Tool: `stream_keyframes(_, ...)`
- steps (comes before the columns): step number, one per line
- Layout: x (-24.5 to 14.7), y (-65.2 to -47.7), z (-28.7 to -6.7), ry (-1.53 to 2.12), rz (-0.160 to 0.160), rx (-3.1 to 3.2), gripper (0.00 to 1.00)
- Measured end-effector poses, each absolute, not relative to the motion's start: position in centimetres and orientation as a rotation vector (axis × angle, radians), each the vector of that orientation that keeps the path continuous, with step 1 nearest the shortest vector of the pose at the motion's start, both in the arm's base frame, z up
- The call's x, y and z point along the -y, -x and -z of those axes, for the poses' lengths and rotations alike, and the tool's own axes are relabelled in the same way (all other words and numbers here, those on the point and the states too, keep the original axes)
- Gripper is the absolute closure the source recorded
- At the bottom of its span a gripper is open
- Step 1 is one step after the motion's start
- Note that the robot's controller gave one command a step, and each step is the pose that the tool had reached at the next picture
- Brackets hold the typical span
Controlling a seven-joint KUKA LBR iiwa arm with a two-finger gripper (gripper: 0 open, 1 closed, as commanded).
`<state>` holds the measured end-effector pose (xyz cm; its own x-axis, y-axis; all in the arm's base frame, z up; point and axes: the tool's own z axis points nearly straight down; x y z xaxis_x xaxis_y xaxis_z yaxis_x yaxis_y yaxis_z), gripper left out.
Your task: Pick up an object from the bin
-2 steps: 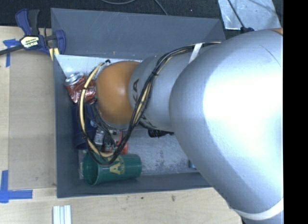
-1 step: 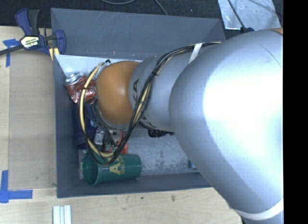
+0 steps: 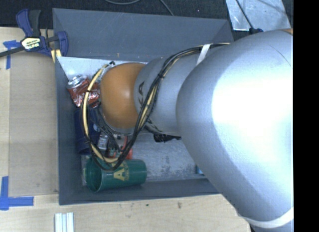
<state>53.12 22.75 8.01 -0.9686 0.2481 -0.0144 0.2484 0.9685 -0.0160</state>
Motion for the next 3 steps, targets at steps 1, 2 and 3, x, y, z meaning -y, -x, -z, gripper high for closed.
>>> stream_keyframes(1, -22.8, -52.9, -9.1, -0.39, 0.025, -3.106, 1.0)
stream_keyframes(2, -23.2, -52.7, -11.2, -0.384, 0.02, -3.11, 1.0)
stream_keyframes(3, -23.2, -52.8, -13.1, -0.383, 0.017, -3.109, 1.0)
